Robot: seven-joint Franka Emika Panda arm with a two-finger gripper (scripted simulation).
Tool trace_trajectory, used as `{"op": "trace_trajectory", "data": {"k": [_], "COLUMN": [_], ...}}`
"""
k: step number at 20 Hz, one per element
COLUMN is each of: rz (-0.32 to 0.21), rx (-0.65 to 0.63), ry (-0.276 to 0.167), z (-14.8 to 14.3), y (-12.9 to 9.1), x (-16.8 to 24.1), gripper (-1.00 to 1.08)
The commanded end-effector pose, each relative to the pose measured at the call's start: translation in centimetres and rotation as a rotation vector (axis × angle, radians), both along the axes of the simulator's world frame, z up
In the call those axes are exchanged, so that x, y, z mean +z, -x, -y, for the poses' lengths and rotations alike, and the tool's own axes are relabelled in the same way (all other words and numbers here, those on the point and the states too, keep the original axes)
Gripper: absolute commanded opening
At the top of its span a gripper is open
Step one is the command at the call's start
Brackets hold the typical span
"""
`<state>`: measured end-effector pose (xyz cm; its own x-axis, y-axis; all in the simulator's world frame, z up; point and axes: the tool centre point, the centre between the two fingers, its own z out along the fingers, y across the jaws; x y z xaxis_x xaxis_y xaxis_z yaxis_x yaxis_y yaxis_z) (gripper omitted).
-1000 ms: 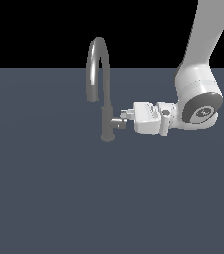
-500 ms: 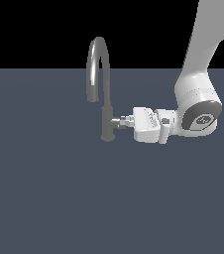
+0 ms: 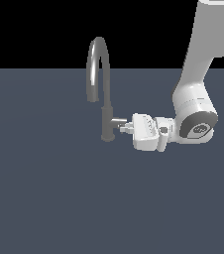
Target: Turn on the faucet by rotating a designated handle.
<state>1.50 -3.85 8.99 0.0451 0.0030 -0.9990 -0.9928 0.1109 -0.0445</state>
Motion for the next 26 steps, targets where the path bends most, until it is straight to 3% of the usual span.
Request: {"op": "trace_trajectory", "data": {"k": [1,11,12,26], "rz": [-0.011,-0.042,0.009,-0.037], "rx": [-0.004,-0.006,0.004,-0.005], "ry": [0.002,0.003,-0.008,0.002], "z": [0.0,0.0,0.4,0.4], "y": [-0.1,-0.5,-1.4,-3.1], "x": [-1.2,-5.2,-1.8,-6.3], "gripper": [-1.00,-1.00,-1.00,-1.00]}}
